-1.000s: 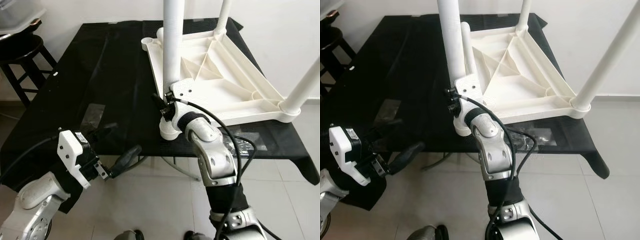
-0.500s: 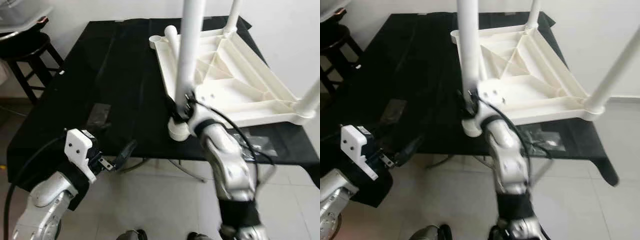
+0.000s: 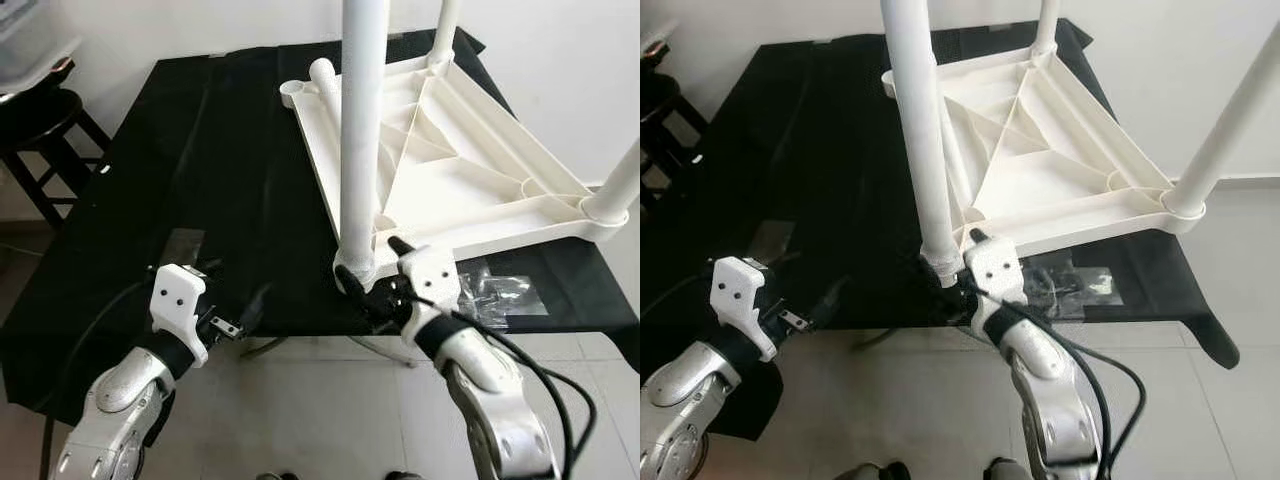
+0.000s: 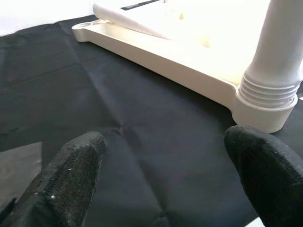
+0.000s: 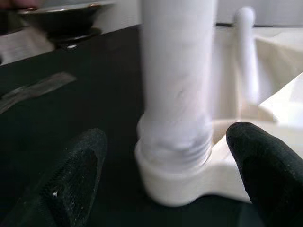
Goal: Building children table
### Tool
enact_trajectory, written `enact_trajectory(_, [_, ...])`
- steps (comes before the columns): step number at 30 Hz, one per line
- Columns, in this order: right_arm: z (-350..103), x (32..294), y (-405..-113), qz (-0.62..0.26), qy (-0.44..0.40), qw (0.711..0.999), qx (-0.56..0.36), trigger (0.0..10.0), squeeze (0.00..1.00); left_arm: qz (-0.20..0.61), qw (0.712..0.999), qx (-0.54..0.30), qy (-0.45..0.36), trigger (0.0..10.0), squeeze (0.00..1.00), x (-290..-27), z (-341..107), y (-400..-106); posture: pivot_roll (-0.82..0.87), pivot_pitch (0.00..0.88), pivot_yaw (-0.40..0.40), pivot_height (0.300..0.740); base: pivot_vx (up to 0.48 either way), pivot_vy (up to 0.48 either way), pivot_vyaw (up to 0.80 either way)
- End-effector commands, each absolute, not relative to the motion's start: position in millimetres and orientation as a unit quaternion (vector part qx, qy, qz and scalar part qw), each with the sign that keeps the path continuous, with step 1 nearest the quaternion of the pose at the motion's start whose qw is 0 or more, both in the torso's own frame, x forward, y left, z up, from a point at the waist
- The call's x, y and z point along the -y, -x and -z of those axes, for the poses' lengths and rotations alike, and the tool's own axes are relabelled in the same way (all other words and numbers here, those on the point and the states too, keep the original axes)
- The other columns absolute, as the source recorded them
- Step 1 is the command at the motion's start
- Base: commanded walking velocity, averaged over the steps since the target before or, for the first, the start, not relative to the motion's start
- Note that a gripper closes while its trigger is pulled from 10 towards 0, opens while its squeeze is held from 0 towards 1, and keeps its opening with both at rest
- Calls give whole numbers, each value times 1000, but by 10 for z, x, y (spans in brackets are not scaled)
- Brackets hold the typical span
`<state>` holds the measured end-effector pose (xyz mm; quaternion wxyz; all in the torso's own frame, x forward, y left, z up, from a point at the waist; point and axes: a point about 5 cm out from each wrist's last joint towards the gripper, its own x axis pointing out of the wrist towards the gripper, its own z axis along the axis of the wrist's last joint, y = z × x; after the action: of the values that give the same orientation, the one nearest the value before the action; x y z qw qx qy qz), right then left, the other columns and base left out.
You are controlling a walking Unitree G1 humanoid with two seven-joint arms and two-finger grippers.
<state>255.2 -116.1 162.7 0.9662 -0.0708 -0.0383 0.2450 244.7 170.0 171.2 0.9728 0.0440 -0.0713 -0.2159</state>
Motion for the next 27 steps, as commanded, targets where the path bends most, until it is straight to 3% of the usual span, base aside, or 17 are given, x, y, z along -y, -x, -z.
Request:
enact_trajectory(1, [-1615, 1129, -2503, -257, 65, 963, 41, 10000, 0, 210, 975, 52, -43, 10000, 0, -1682, -1624, -2428, -58, 148, 108, 740, 0, 0, 0])
enact_trajectory(4, [-1491, 1273, -2452, -204, 67, 976, 18, 10000, 0, 209, 976, 47, -46, 10000, 0, -1653, -1608, -2429, -62, 147, 117, 740, 0, 123, 0])
enact_trajectory(10, [-1444, 1305, -2522, -183, 55, 982, 6, 10000, 0, 239, 968, 49, -53, 10000, 0, -1577, -1623, -2457, -61, 133, 128, 740, 0, 461, 0])
enact_trajectory(13, [-1426, 1259, -2529, -200, 53, 978, 1, 10000, 0, 241, 966, 67, -59, 10000, 0, -1563, -1691, -2486, -65, 129, 134, 740, 0, 480, -800])
enact_trajectory(27, [-1405, 1157, -2580, -222, 46, 974, 18, 10000, 0, 258, 960, 81, -68, 10000, 0, -1503, -1702, -2551, -74, 103, 147, 740, 0, 0, -800])
